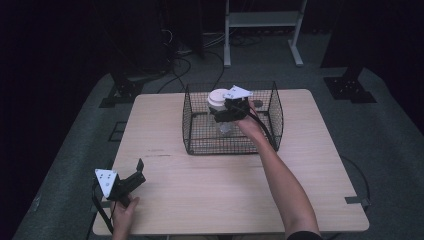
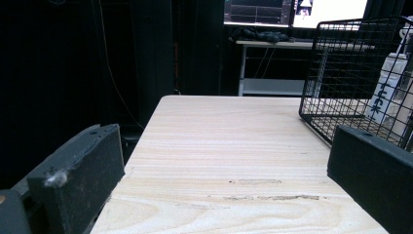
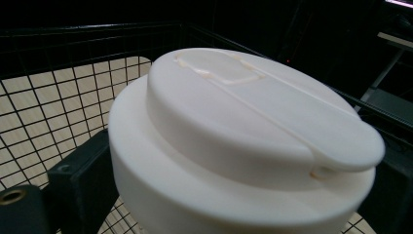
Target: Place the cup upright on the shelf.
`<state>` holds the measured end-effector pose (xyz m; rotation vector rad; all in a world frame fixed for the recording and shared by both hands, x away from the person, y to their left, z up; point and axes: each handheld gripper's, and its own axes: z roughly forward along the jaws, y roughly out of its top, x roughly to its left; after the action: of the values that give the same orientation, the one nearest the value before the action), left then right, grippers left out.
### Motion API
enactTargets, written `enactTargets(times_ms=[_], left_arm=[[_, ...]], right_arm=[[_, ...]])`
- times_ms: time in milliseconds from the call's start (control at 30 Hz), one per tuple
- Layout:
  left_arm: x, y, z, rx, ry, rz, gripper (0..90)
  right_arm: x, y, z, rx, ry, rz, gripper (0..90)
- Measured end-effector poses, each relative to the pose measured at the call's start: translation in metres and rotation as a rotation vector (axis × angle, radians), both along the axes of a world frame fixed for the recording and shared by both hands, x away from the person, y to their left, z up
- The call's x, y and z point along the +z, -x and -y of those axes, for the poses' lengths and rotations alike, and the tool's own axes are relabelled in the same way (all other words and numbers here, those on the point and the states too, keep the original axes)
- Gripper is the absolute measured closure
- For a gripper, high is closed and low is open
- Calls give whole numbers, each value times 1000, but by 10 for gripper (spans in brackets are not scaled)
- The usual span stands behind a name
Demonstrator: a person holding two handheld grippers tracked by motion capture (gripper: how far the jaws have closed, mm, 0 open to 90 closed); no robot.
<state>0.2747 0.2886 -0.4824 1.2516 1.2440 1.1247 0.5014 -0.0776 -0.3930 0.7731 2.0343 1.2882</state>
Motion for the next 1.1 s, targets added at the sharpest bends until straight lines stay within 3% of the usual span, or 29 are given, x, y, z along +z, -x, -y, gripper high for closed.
enactTargets(times_ms=[667,1100], left_arm=[[0,0,1,0,-7,-3,0],[0,0,1,1,-5,-2,0]], right_arm=[[3,2,10,-9,27,-15,33],[4,2,13,-17,13,-25,28]])
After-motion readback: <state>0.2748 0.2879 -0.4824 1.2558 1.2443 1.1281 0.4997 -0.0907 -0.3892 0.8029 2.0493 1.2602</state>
